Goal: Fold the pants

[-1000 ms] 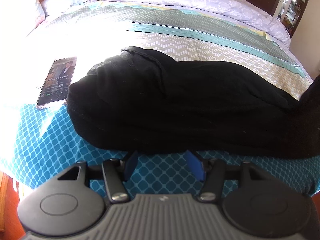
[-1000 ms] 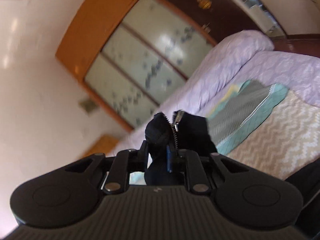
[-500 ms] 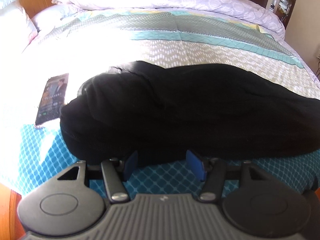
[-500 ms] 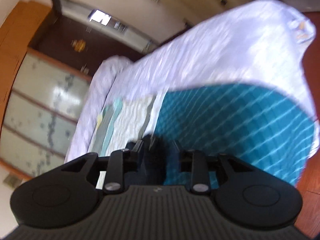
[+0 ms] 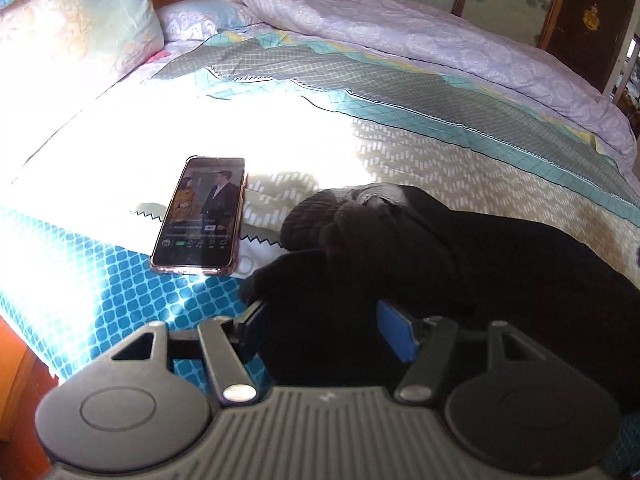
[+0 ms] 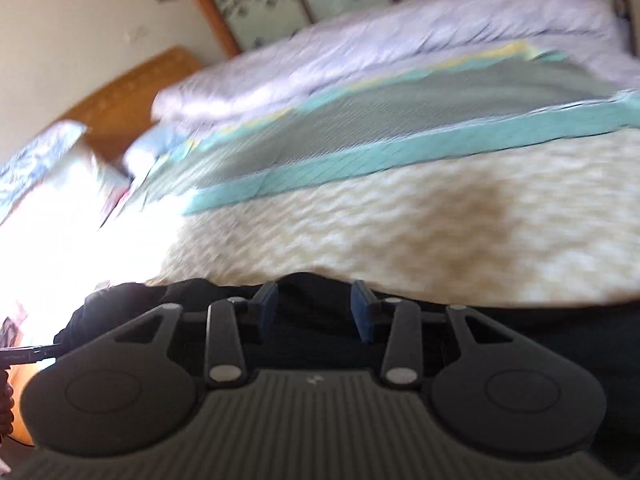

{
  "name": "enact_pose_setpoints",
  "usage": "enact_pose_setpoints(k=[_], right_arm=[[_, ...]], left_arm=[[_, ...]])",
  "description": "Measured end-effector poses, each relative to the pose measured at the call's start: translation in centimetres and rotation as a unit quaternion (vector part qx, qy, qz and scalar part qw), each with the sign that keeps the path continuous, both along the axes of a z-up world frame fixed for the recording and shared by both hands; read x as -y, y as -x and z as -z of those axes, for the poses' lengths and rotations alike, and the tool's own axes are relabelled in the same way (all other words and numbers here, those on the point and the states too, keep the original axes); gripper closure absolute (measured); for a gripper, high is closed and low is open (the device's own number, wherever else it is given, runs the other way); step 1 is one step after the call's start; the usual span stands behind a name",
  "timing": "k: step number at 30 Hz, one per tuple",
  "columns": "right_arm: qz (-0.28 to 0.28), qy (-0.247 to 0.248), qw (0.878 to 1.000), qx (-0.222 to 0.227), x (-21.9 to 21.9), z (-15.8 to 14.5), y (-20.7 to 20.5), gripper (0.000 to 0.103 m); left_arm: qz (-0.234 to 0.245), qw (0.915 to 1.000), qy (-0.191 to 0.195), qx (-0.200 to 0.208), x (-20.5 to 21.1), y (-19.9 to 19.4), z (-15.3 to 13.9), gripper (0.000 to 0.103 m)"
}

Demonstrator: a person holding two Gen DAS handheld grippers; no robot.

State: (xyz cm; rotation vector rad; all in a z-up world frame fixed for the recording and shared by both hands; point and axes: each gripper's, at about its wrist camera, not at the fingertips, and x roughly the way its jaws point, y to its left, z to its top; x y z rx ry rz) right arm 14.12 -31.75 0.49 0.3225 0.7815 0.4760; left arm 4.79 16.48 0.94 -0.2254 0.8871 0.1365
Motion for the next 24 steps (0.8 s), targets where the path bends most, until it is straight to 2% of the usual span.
enact_pose_setpoints(k=[2,4,5,6,7,8,9,10,12,14,15,17,18,19,20,21,22,24], right_arm=[[-0.015,-0.019,0.999,-0.043,-2.5,1.7,-2.5,0.06],[-0.019,-0.038,0.995,-0.086,-3.8,3.2,-4.0,0.059],[-0.021,-0.048,0.992,-0.112,-4.6,3.9,-4.3,0.058],[-0.028,-0.057,0.989,-0.135,-5.0,4.6,-4.5,0.058],[-0.045,-0.066,0.985,-0.155,-6.1,4.9,-4.1,0.063],[-0.064,-0.068,0.983,-0.156,-6.4,4.7,-3.4,0.091],[-0.081,-0.062,0.984,-0.148,-7.1,4.2,-2.7,0.098],[-0.082,-0.046,0.987,-0.131,-7.8,3.6,-2.5,0.099],[-0.044,-0.021,0.996,-0.074,-7.8,1.8,-3.1,0.1],[0.018,-0.039,0.998,-0.039,-6.7,0.5,-5.0,0.101],[0.043,-0.022,0.998,-0.026,-6.6,0.3,-5.9,0.101],[0.081,0.032,0.995,-0.04,-7.2,1.3,-7.7,0.1],[0.089,0.045,0.994,-0.054,-7.3,1.9,-8.0,0.099],[0.09,0.045,0.993,-0.055,-7.3,2.0,-7.8,0.096],[0.09,0.03,0.995,-0.045,-6.9,1.6,-7.0,0.095],[0.086,0.006,0.996,-0.031,-6.6,1.1,-6.3,0.095],[0.078,-0.013,0.997,-0.018,-6.3,0.3,-5.2,0.095],[0.051,-0.029,0.998,0.005,-7.0,-1.0,-3.5,0.092]], left_arm=[[0.002,1.0,0.009,0.001,-0.4,-0.3,0.4,0.038],[0.008,0.9999,0.012,0.003,-0.1,-0.5,0.8,0.023],[0.015,0.9998,0.014,0.008,0.0,-0.6,1.0,0.02],[0.021,0.9996,0.013,0.015,0.3,-0.6,1.1,0.023],[0.026,0.9995,0.0,0.018,0.8,-0.7,1.4,0.037],[0.037,0.9991,-0.014,0.012,1.3,-0.8,1.8,0.049],[0.051,0.9983,-0.027,0.0,1.7,-1.0,2.3,0.068],[0.059,0.9978,-0.029,-0.008,2.0,-0.9,2.8,0.078],[0.062,0.9976,-0.03,-0.003,2.2,-0.4,3.0,0.08],[0.064,0.9974,-0.032,0.002,2.3,0.3,2.8,0.081],[0.065,0.9974,-0.032,0.001,2.3,0.6,2.8,0.081],[0.067,0.9971,-0.035,-0.001,2.2,1.2,2.4,0.075],[0.074,0.9967,-0.032,0.003,2.1,1.7,1.9,0.072],[0.083,0.9961,-0.026,0.014,1.8,2.4,1.2,0.063],[0.088,0.9955,-0.018,0.032,1.3,3.1,0.5,0.057],[0.086,0.9951,-0.011,0.049,0.6,3.7,-0.4,0.041],[0.077,0.9953,-0.004,0.059,-0.2,3.9,-1.1,0.031],[0.051,0.9962,0.026,0.066,-2.3,3.0,-1.9,0.024]])
